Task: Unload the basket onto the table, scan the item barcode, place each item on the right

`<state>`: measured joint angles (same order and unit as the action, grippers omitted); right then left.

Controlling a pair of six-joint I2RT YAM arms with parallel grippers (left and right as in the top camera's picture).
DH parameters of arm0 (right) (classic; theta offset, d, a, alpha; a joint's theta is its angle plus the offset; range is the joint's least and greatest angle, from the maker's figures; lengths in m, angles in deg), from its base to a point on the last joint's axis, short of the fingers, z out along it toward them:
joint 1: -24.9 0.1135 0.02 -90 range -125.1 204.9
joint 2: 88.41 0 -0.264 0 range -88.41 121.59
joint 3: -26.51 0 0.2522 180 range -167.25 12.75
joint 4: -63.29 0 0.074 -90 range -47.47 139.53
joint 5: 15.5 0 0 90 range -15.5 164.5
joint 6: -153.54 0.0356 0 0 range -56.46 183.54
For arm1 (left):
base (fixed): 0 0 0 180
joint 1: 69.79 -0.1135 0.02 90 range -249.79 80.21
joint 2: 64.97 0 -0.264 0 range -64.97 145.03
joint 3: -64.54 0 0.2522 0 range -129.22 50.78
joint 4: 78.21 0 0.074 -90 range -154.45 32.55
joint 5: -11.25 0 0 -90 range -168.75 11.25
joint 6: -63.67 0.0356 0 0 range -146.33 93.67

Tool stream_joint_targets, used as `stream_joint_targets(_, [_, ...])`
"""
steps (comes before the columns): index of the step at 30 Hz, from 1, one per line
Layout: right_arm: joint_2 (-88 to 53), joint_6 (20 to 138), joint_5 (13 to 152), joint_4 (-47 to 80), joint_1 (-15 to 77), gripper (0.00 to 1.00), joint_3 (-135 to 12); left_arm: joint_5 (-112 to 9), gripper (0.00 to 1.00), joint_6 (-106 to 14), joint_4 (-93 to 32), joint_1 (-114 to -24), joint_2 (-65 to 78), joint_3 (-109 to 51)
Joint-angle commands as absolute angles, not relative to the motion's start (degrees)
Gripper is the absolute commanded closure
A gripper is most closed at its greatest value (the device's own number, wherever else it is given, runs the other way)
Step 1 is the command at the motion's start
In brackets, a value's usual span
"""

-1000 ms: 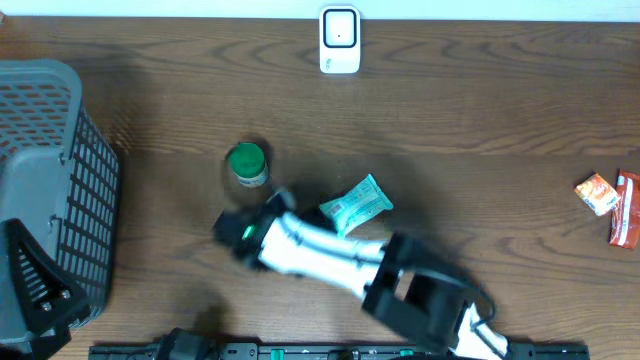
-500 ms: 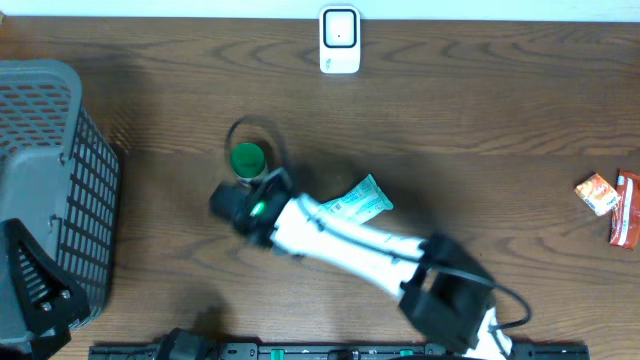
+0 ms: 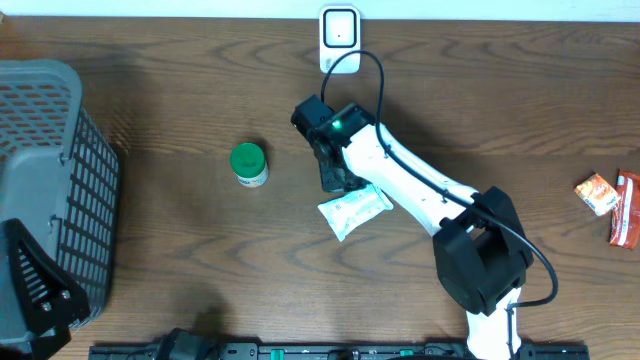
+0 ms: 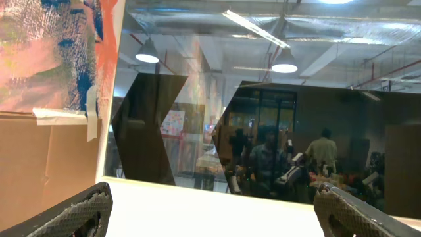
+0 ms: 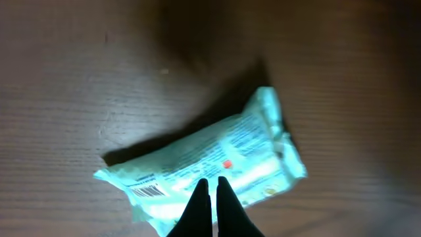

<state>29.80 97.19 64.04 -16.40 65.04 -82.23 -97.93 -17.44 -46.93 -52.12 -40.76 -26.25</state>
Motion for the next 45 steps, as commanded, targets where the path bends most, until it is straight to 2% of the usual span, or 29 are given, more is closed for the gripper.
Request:
stream_joint_targets(1, [29.26, 96.05, 68.67, -11.94, 65.44, 0.99, -75.14, -97.45, 0.02, -17.11, -47.24, -52.36, -41.05, -26.25])
stream_joint_targets(7, [29.26, 97.38, 71.1, -5.08, 65.61, 0.99, -65.57, -97.45, 0.02, -17.11, -47.22, -52.36, -41.05, -26.25])
stream_joint_targets(14, [25.1, 97.08, 73.98, -12.05, 65.61, 0.99, -71.17, -97.45, 0.02, -17.14, -47.19, -52.36, -41.05, -26.25])
stream_joint_targets(15, [23.55, 96.6, 74.0, -13.34, 65.26, 0.88, -72.72, -97.45, 0.02, -17.11, -47.22, -52.36, -41.05, -26.25])
stream_joint_targets(16, [22.24, 95.9, 74.16, -14.1, 64.82, 0.69, -73.9, -97.45, 0.02, -17.11, -47.19, -52.36, -41.05, -26.25])
stream_joint_targets(17, [19.35, 93.73, 75.16, -15.2, 63.75, 0.29, -76.04, -97.45, 0.02, -17.11, -47.22, -52.36, -41.05, -26.25])
stream_joint_targets(20, [14.85, 87.42, 79.43, -15.07, 61.52, 0.01, -77.24, -97.45, 0.02, -17.14, -47.19, -52.36, -41.05, -26.25])
stream_joint_targets(24, [12.95, 77.91, 87.82, -15.28, 55.8, 0.01, -76.94, -97.45, 0.02, -17.14, -47.22, -52.36, -41.05, -26.25])
stream_joint_targets(30, [15.46, 55.44, 109.02, -14.02, 43.4, 0.01, -71.93, -97.43, 0.02, -17.14, -47.22, -52.36, -41.05, -26.25])
stream_joint_targets(36, [22.83, 47.24, 112.87, -12.81, 36.28, 0.01, -71.34, -97.43, 0.02, -17.14, -47.22, -52.36, -41.05, -26.25])
stream_joint_targets(45, [32.25, 41.54, 114.42, -11.55, 36.45, 0.01, -71.34, -97.43, 0.02, -17.14, -47.22, -52.36, -41.05, -26.25])
